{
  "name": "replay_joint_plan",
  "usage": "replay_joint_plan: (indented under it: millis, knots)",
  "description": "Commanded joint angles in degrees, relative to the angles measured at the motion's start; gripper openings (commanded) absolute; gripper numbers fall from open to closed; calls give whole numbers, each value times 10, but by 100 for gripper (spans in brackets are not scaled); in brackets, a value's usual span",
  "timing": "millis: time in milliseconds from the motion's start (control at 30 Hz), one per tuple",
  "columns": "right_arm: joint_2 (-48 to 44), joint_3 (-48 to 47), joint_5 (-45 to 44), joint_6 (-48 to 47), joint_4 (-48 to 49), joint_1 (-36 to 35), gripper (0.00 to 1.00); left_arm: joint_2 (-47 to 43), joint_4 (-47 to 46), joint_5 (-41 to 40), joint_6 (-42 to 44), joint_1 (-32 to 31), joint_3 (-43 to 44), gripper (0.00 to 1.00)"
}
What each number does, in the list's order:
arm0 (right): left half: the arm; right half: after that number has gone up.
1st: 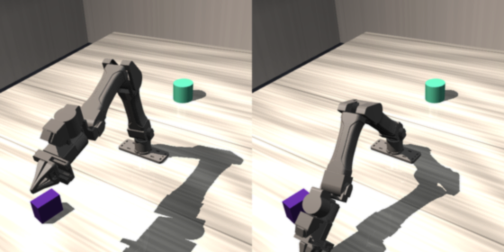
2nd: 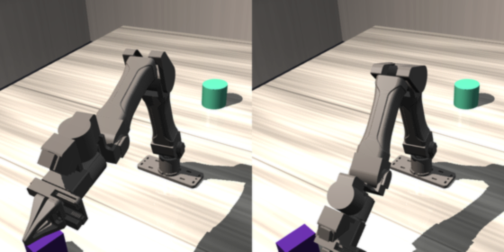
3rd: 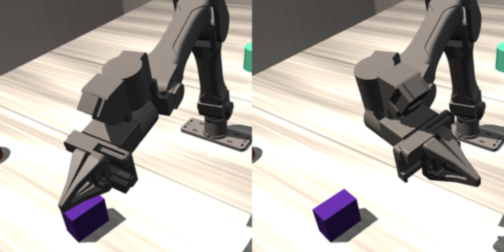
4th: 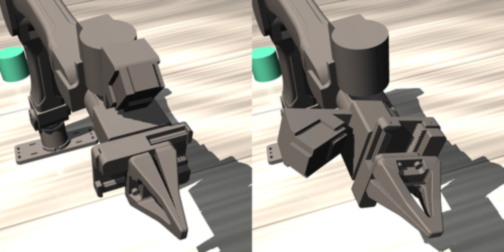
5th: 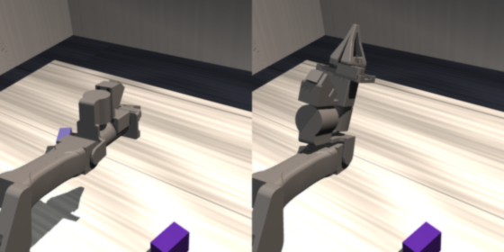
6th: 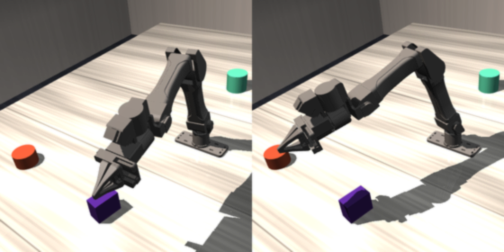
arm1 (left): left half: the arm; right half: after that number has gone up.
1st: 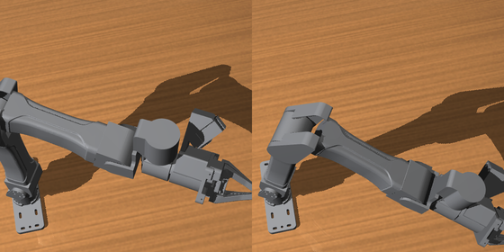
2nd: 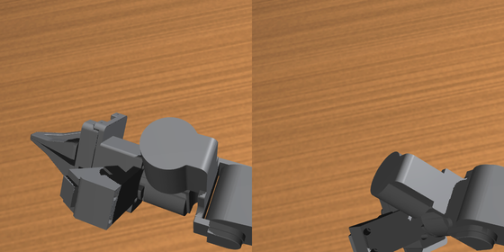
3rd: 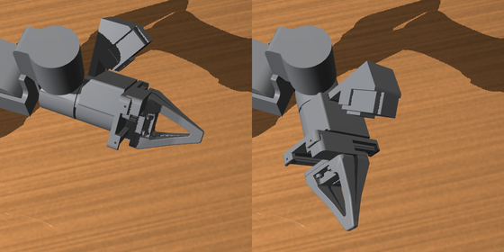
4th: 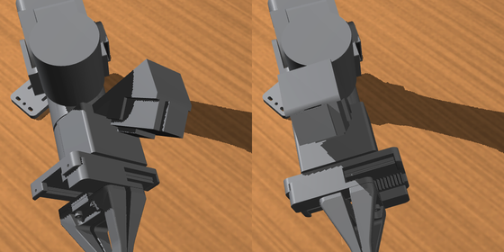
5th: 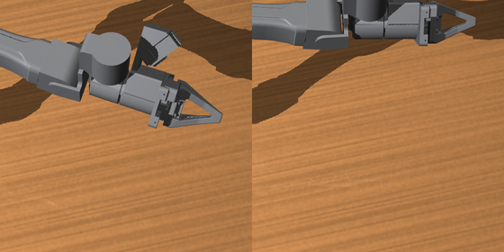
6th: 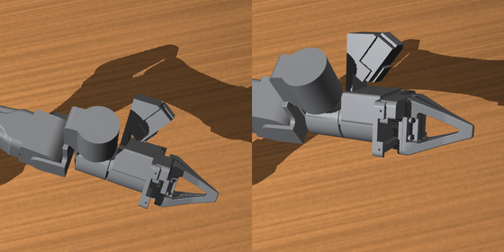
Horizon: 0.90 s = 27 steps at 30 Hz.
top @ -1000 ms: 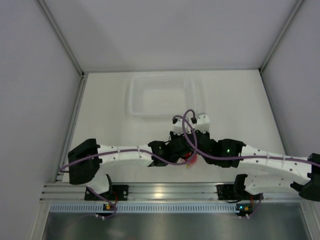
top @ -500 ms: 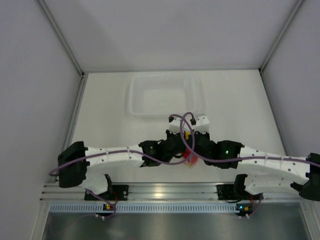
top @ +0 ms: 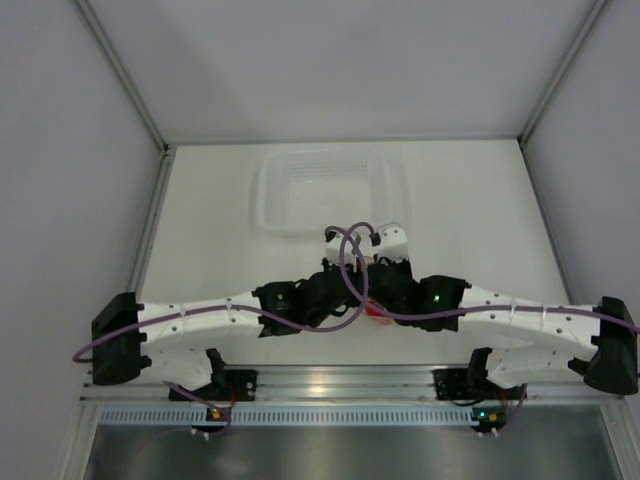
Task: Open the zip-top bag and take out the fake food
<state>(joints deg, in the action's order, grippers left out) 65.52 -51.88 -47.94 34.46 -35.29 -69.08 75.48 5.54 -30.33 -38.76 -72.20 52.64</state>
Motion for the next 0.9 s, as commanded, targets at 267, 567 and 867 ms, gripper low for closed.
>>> replay_joint_plan:
  millis: [267,567,867]
  knots:
    - [-12,23,14,-20,30,31,0,-77,-49,-9,-7,-2,-48,0]
    - [-36,76,76,-2,117,29,0,-122,-147,6,-9,-2,-94,0]
    - [-54,94,60,0,146,30,0,-157,-150,21,-11,-2,-97,0]
